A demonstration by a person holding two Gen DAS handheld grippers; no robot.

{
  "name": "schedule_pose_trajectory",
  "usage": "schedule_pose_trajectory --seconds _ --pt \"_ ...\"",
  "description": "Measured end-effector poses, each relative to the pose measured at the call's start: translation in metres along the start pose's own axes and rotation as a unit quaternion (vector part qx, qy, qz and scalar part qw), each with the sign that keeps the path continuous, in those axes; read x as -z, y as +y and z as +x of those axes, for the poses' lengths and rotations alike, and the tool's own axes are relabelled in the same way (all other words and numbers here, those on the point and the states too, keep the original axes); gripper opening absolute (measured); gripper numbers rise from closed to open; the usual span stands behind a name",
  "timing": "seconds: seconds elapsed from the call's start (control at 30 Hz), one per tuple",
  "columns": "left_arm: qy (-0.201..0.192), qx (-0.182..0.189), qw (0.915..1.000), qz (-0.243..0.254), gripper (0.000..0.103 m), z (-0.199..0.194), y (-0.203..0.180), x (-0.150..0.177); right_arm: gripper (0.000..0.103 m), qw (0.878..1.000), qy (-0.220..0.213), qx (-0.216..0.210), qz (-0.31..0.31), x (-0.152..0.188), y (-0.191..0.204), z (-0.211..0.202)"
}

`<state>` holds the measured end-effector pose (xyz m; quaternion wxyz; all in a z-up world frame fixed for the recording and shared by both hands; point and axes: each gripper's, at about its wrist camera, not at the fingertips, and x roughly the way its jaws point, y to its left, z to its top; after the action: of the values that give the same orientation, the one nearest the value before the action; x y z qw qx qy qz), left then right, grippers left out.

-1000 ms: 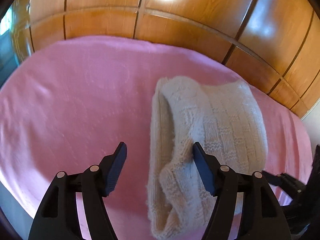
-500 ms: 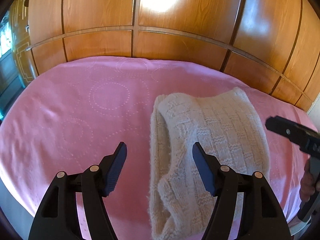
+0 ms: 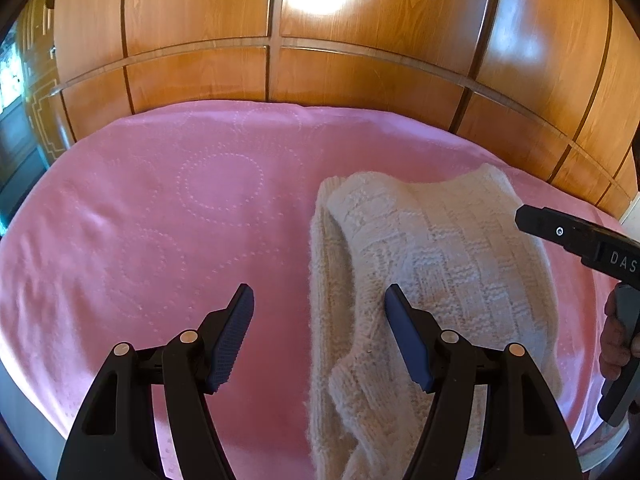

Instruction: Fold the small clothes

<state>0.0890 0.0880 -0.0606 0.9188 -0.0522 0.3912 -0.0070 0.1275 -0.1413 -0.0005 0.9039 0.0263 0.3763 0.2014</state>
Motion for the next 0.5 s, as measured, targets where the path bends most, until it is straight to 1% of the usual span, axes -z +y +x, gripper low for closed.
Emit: schedule_pose_trajectory --seconds 0.1,0.13,0.17,0.4,0.43,0.5 --pt "0.003 0.000 1.0000 0.001 0.067 0.002 0.001 0.001 0.072 1.000 0.001 0.003 -0.002 -0.001 0.001 0.002" --pt "0.003 -0.001 1.0000 0.000 0.071 0.003 0.001 0.002 0.072 1.000 0.001 0.005 -0.004 -0.002 0.001 0.002" --pt "0.003 -0.003 1.0000 -0.002 0.072 0.003 0.002 0.002 0.072 1.000 0.001 0.007 -0.006 -0.003 0.002 0.003" --pt "0.011 0.003 0.9999 -0.006 0.073 0.010 0.007 0.003 0.073 1.000 0.011 0.011 -0.015 -0.009 0.006 0.018" --pt "0.011 0.002 0.9999 -0.007 0.075 0.011 0.008 0.004 0.073 1.000 0.013 0.014 -0.018 -0.009 0.007 0.022" --pt "0.012 0.003 0.9999 -0.009 0.076 0.013 0.009 0.004 0.075 0.999 0.019 0.017 -0.021 -0.010 0.009 0.030"
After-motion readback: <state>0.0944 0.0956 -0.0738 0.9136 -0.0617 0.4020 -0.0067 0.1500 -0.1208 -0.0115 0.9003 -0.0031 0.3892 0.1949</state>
